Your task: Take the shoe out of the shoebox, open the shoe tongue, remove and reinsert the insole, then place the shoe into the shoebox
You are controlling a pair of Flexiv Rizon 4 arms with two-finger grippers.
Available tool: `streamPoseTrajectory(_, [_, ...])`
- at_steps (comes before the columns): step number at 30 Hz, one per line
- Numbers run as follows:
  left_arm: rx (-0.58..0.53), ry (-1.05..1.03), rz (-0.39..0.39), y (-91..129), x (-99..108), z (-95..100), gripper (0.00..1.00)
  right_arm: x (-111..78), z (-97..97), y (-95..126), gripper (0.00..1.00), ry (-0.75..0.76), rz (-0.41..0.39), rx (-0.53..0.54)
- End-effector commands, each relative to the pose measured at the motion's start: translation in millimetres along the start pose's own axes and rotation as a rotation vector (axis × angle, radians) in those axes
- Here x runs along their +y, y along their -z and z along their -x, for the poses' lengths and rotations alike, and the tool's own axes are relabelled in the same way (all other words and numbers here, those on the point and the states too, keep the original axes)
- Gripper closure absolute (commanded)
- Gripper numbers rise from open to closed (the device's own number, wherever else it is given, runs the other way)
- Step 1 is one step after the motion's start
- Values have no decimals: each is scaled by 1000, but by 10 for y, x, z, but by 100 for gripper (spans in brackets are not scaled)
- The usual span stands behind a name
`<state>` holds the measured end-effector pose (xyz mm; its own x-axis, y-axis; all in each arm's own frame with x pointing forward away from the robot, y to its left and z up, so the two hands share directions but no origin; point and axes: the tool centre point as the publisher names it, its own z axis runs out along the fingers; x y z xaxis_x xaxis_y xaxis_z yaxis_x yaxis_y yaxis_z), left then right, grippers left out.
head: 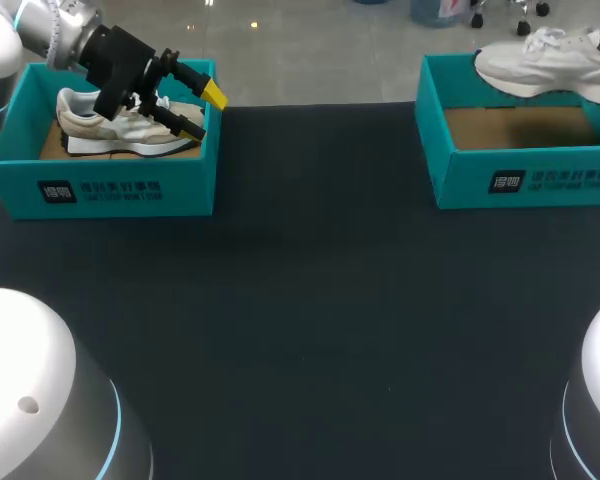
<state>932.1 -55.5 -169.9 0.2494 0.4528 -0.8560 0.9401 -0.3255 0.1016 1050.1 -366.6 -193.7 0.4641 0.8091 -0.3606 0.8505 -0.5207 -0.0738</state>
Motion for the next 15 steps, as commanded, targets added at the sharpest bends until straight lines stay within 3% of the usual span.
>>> streamPoseTrajectory(1, [3,0,-1,7,-2,3,0,74,-29,52,100,-95,-93,-8])
streamPoseTrajectory(6, [3,0,-1,7,-2,3,0,37,-119,8,100,32,-73,67])
streamPoseTrajectory(15, [3,0,-1,7,-2,3,0,-21,-124,-46,100,147,-12,59])
